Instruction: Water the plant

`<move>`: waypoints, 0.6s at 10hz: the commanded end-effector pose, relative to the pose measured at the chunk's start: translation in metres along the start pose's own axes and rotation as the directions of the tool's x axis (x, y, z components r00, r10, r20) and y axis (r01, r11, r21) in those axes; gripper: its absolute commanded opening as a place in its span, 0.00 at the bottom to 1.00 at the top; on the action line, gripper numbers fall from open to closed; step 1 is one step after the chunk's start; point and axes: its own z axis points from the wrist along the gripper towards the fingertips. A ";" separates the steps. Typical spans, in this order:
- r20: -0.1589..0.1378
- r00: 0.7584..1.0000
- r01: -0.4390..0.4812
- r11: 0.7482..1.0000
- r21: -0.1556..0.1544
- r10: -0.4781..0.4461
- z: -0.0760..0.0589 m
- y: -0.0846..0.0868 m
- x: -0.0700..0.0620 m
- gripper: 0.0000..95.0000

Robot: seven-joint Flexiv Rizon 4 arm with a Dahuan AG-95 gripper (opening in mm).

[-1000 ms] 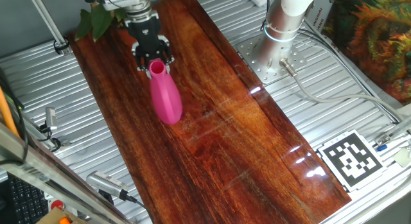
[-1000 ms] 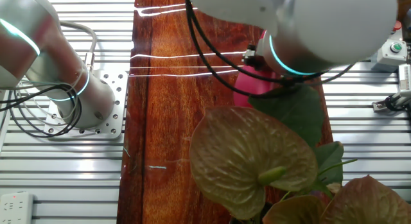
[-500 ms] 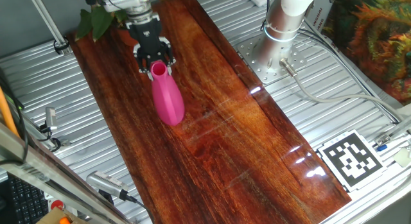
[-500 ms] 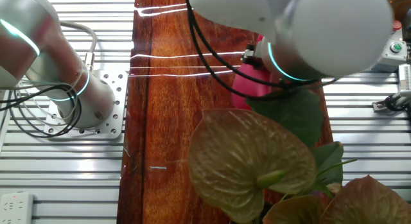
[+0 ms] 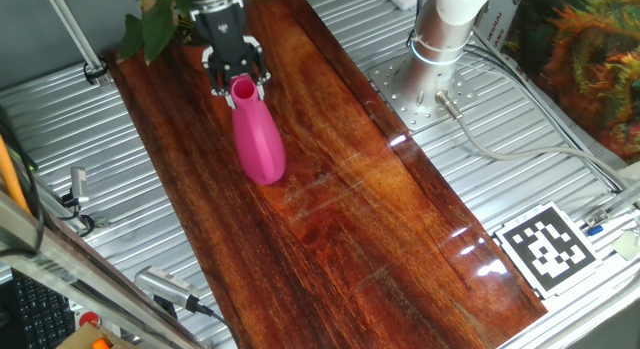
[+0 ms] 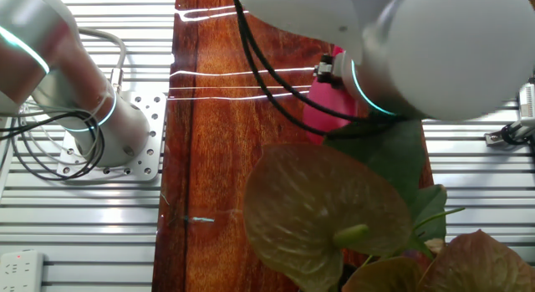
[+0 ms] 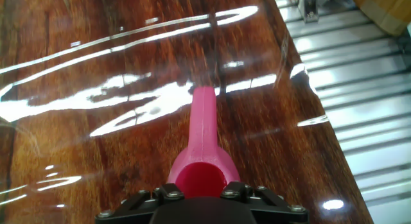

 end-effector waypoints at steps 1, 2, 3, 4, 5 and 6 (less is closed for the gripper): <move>0.031 0.999 0.012 1.000 0.000 -0.012 -0.035 -0.001 -0.002 0.00; 0.036 0.999 0.014 1.000 -0.007 -0.014 -0.035 -0.001 -0.002 0.00; 0.048 0.999 0.017 1.000 -0.010 -0.016 -0.035 -0.001 -0.002 0.00; 0.054 0.998 0.014 1.000 -0.002 -0.014 -0.035 -0.001 -0.002 0.00; 0.056 0.998 0.011 1.000 0.001 -0.011 -0.035 -0.001 -0.002 0.00; 0.055 0.998 0.016 1.000 -0.005 -0.015 -0.035 -0.001 -0.002 0.00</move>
